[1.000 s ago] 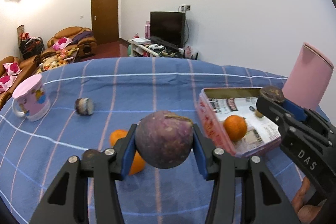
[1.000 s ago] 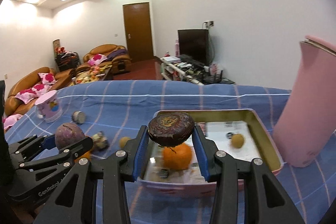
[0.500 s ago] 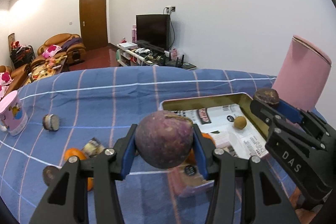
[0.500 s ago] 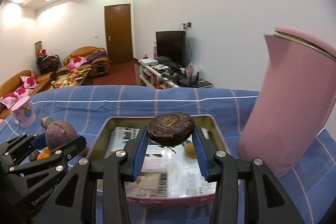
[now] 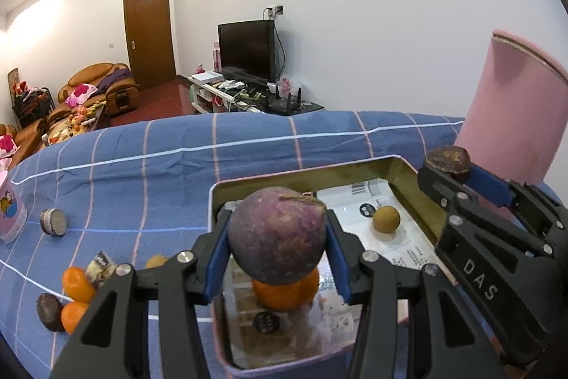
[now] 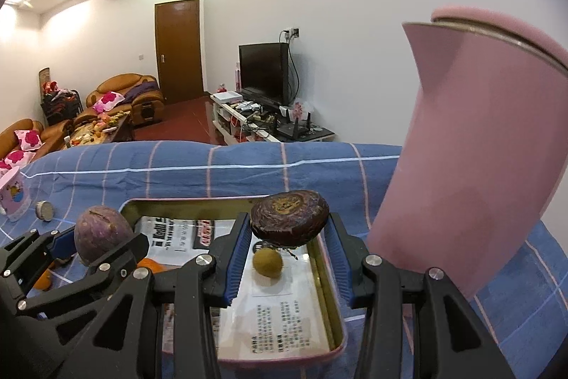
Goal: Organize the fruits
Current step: 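Carry the beet and dark fruit into the tin box and open both tools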
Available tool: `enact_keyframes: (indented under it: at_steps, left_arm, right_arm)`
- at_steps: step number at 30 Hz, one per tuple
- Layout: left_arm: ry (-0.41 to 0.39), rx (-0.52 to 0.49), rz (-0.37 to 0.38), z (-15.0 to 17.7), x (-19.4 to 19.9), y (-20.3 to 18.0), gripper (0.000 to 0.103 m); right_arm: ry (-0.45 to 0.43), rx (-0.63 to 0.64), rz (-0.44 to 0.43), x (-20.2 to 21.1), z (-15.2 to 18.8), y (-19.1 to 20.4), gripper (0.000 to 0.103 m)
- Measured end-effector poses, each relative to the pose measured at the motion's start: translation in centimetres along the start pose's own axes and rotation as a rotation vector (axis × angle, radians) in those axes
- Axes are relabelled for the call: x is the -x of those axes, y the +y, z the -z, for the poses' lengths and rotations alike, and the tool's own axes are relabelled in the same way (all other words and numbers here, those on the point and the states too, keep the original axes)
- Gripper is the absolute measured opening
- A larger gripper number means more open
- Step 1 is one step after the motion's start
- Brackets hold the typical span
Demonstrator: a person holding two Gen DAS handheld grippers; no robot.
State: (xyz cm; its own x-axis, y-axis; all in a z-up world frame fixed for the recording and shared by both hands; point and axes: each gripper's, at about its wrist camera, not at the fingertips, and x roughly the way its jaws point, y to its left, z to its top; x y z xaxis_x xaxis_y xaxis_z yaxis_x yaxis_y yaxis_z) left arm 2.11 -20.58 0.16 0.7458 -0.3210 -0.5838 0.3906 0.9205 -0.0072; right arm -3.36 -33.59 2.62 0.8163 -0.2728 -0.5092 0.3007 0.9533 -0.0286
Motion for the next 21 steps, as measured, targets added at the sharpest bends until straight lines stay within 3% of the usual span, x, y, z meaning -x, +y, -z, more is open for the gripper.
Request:
enact_keyframes:
  at_steps: [12,21]
  left_arm:
    - [0.010,-0.024,-0.058,0.1,-1.3,-0.7,0.051]
    - [0.009,-0.014,-0.056,0.1,-1.4,-0.4,0.051]
  right_arm:
    - [0.072,0.031,-0.032,-2.3,0.5,0.3,0.045]
    - [0.109,0.020,-0.087,-3.1,1.0,0.3,0.045]
